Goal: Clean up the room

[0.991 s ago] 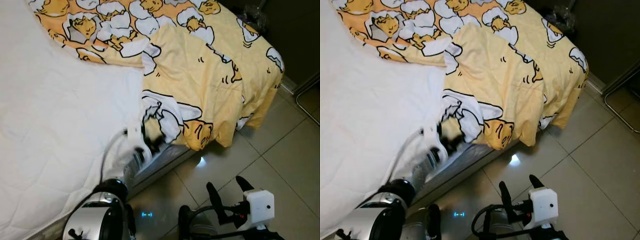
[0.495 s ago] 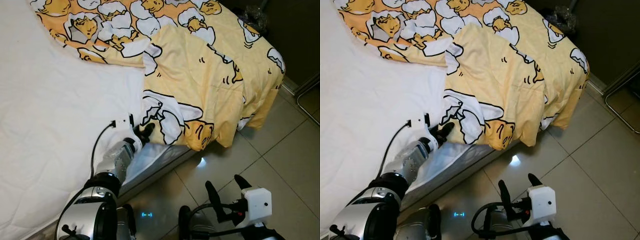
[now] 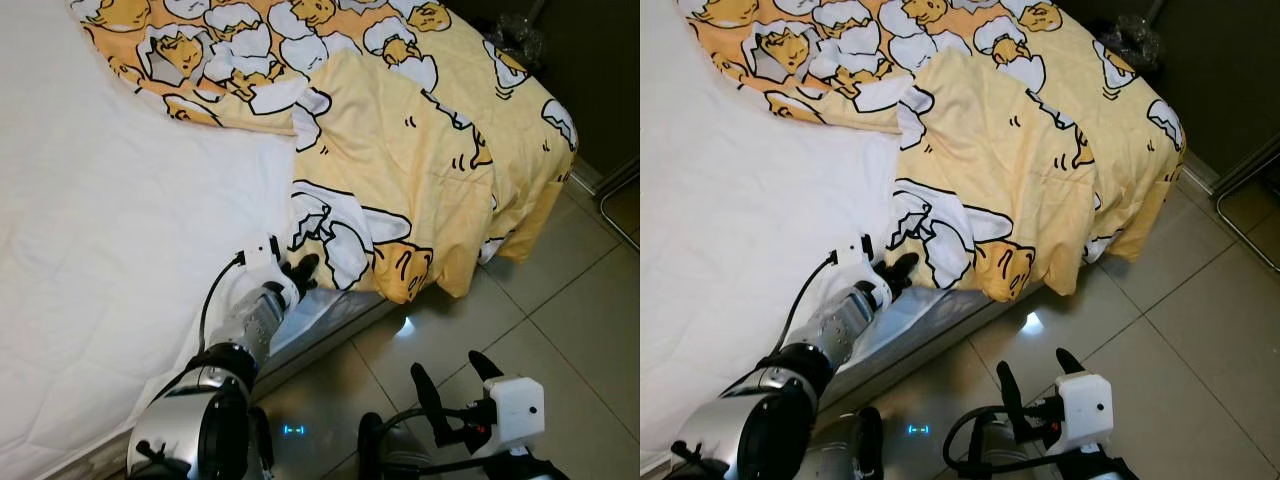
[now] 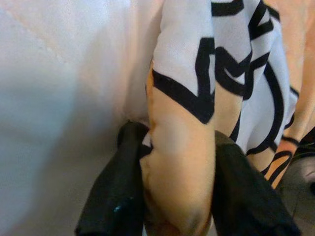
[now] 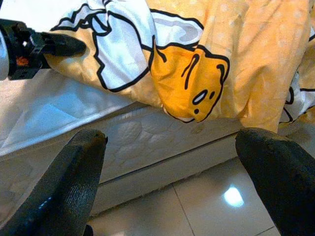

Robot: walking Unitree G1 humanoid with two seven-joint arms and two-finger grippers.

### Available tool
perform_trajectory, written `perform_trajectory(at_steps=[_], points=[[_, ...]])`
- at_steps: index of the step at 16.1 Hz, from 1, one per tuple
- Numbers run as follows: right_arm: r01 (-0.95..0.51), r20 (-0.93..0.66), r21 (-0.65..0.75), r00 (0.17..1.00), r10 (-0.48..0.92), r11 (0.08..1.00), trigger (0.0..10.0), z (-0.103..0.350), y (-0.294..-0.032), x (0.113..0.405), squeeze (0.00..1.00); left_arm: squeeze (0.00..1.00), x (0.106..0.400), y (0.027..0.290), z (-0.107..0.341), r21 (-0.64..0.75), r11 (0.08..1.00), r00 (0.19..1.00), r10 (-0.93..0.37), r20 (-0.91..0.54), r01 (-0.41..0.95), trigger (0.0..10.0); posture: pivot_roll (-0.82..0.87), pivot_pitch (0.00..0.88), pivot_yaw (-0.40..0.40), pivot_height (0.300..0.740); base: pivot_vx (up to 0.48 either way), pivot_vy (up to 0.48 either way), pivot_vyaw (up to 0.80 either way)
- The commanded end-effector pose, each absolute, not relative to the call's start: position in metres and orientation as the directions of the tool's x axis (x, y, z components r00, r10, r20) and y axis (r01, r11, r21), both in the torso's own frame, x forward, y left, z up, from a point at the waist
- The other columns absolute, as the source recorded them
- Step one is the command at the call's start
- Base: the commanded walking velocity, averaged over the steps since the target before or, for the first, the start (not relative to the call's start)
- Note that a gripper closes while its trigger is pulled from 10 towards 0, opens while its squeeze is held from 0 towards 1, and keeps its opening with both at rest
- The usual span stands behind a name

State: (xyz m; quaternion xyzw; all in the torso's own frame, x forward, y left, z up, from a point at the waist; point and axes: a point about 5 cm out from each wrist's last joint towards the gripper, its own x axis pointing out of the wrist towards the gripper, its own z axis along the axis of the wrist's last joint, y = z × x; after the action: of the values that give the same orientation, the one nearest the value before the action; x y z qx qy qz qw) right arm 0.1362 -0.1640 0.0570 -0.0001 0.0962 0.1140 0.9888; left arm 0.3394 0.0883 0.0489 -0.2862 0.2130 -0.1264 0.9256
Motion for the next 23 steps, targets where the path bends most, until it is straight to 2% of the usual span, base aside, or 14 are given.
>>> perform_trajectory(at_steps=[1,5,15,21,23], points=[[-0.209,-0.210,0.028,0.955,0.210,0.977,10.0,0.055,-0.169,0.132,0.11,0.00,0.337,0.074,0.048,-0.604,0.786,0.859,-0.394,-0.328,0.130,0.0,-0.14,0.233,-0.036,0.740,0.000,0.000,0.00],[-0.205,-0.216,0.031,0.954,0.207,0.978,10.0,0.053,-0.170,0.130,0.11,0.00,0.336,0.069,0.049,-0.549,0.806,0.832,-0.450,-0.324,0.222,0.0,-0.14,0.238,-0.033,0.740,0.000,0.000,0.00],[-0.231,-0.228,0.032,0.946,0.232,0.972,10.0,0.049,-0.170,0.129,0.11,0.00,0.325,0.059,0.040,-0.465,0.813,0.770,-0.533,-0.351,0.351,0.0,-0.12,0.242,-0.054,0.740,0.000,0.000,0.00],[-0.234,-0.228,0.029,0.945,0.234,0.972,10.0,0.051,-0.171,0.130,0.10,0.00,0.320,0.077,0.032,-0.236,0.816,0.709,-0.577,-0.406,0.528,0.0,-0.12,0.243,-0.052,0.740,0.000,0.000,0.00],[-0.226,-0.222,0.028,0.948,0.227,0.974,10.0,0.052,-0.173,0.134,0.11,0.00,0.320,0.089,0.034,-0.189,0.793,0.701,-0.602,-0.382,0.579,0.0,-0.11,0.241,-0.052,0.740,0.000,0.000,0.00]])
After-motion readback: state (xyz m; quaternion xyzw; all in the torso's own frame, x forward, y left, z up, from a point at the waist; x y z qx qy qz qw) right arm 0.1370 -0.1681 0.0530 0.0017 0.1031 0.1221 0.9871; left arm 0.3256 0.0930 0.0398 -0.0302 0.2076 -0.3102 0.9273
